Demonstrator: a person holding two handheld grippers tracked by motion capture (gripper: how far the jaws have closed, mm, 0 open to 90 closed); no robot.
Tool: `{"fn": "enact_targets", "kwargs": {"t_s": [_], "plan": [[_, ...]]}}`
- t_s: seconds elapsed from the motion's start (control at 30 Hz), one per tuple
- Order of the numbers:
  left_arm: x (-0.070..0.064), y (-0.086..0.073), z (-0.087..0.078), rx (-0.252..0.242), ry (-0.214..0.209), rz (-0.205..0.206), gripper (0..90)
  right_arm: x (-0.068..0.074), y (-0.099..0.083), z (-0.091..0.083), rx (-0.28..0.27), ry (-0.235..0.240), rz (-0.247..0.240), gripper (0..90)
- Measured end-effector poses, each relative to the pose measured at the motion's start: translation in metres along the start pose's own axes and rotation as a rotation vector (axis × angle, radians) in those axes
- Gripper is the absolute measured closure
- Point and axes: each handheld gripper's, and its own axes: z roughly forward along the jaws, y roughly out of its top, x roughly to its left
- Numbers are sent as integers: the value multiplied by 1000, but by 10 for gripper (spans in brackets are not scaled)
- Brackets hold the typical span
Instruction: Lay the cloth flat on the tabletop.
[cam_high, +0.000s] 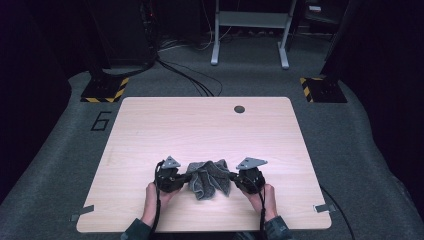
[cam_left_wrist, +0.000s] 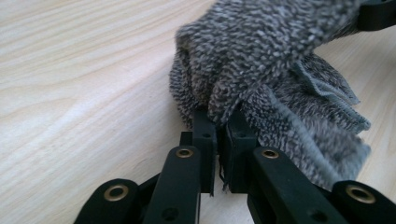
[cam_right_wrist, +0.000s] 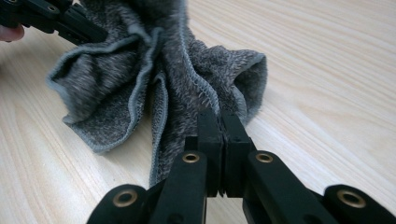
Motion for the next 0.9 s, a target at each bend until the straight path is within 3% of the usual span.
{"fn": "enact_targets", "kwargs": {"t_s": [0.17, 0.37, 0.5, 0.53, 0.6, 0.67, 0.7, 0.83, 0.87, 0.9], "plan": [[16, 3, -16, -11, 25, -12, 849, -12, 1, -10, -18, -23, 35, 893], [30, 9, -13, 4, 52, -25, 796, -23, 15, -2, -19, -44, 25, 891], [36, 11, -10, 5, 78, -55, 526, -34, 29, 22, 17, -55, 44, 883], [36, 11, -10, 4, 98, -75, 526, -34, 29, 22, 17, -55, 44, 883], [36, 10, -14, -9, 112, -79, 381, -40, 32, 32, 35, -58, 66, 881], [35, 10, -17, -22, 102, -82, 356, -41, 33, 34, 34, -57, 71, 881], [32, 11, -19, -28, 100, -73, 312, -43, 34, 35, 21, -48, 75, 882], [19, 19, -21, -48, 80, -30, 294, -41, 37, 34, 19, -35, 87, 882], [17, 22, -19, -41, 61, -14, 307, -40, 40, 34, 18, -40, 83, 883], [14, 24, -16, -29, 65, 13, 385, -41, 44, 34, 14, -38, 84, 883]]}}
